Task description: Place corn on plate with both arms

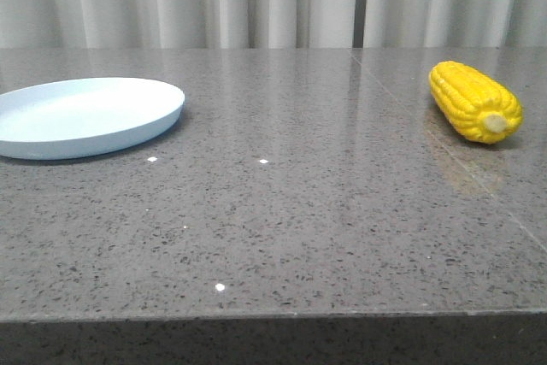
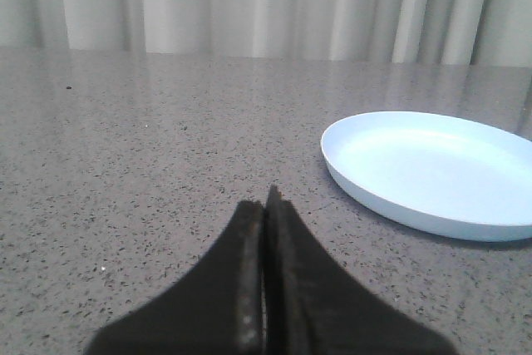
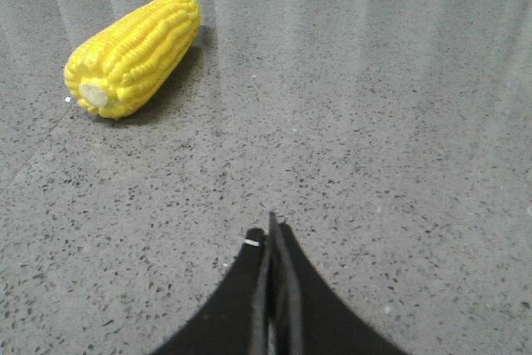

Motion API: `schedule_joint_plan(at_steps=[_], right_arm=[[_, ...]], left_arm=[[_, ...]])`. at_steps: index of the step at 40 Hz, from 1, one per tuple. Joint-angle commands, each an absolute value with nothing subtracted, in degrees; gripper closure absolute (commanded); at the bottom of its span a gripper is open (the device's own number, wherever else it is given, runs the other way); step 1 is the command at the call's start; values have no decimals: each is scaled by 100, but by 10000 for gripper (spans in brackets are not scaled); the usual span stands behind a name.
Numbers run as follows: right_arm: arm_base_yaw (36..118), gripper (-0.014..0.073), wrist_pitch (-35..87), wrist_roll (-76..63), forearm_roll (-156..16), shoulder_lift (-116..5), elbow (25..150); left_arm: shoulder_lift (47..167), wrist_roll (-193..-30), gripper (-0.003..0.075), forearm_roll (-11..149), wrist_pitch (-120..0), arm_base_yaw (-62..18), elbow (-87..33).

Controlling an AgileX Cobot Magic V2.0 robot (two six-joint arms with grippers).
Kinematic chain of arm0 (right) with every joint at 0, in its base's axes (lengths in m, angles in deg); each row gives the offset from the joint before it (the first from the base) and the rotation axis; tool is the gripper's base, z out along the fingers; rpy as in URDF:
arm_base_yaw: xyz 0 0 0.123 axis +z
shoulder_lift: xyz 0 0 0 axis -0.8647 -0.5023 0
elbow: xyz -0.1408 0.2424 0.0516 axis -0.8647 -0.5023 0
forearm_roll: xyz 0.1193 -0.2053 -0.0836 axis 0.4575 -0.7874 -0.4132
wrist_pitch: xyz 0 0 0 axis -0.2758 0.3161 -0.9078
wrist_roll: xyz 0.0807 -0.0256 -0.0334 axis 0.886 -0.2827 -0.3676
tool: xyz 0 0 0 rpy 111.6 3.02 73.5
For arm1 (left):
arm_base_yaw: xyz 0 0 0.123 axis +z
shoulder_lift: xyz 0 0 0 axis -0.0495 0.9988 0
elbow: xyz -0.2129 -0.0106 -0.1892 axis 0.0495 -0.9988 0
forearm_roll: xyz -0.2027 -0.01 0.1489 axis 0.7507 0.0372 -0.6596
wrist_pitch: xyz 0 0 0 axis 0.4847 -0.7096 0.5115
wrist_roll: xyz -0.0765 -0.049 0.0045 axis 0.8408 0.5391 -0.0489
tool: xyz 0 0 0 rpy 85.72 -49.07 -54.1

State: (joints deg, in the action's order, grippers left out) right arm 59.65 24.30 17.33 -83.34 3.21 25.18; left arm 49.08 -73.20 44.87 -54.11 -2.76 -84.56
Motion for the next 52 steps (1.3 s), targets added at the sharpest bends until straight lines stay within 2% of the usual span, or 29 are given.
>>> schedule_joint_plan(at_steps=[1,52], right_arm=[[5933,655,2911,1707,-8348,421,2549],[5933,655,3003,1707,-8348,421,2549]], left_arm=[[4800,-7259,741,4529,-4949,-264,-8483],[4800,-7259,741,4529,-4868,-264,-8483]])
